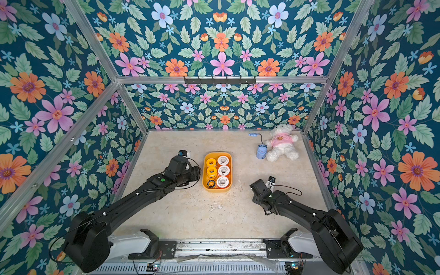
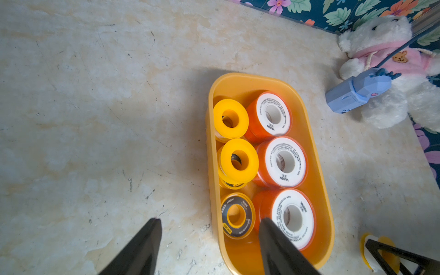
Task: Put the sealing tape into the storage box
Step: Pick up the sealing tape at the center of the board.
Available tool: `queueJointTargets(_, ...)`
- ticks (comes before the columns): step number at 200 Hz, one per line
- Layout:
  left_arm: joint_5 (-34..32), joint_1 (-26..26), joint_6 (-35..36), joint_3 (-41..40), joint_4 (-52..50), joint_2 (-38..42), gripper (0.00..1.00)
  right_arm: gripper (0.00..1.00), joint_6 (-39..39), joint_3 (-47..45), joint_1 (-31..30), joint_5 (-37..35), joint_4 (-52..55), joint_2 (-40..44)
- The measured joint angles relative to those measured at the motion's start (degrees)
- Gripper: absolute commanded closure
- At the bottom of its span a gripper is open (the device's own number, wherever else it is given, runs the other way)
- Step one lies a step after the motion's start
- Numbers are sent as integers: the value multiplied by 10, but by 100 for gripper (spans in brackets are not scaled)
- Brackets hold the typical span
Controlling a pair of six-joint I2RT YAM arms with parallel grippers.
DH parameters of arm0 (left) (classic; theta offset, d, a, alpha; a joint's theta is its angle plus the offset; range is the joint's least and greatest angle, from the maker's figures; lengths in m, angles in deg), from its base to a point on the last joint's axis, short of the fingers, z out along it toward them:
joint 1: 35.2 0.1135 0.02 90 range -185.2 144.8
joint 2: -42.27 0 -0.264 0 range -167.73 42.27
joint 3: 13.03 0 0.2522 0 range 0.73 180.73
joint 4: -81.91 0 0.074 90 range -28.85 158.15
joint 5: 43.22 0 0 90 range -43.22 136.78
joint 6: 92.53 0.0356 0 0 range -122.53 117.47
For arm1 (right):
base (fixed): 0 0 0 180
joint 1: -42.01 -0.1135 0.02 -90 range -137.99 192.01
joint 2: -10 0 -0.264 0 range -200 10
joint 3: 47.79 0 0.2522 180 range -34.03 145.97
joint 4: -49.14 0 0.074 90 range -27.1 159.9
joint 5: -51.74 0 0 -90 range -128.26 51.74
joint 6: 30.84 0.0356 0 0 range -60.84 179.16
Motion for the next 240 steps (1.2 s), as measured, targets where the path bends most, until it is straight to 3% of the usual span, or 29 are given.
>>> queueJointTargets(105,32,1,-14,-19,19,-36,31,39,-43,27,0,43,-5,25)
queueJointTargets(154,84,15,-30,-30,56,-68,42,39,-72,53,-2,102,-38,26)
queueJointTargets(189,125,28,-43,-40,80,-87,57,39,-89,81,-9,144,-75,24)
queueJointTargets(240,152,36,-55,-45,104,-105,71,38,-116,152,-36,192,-119,-24)
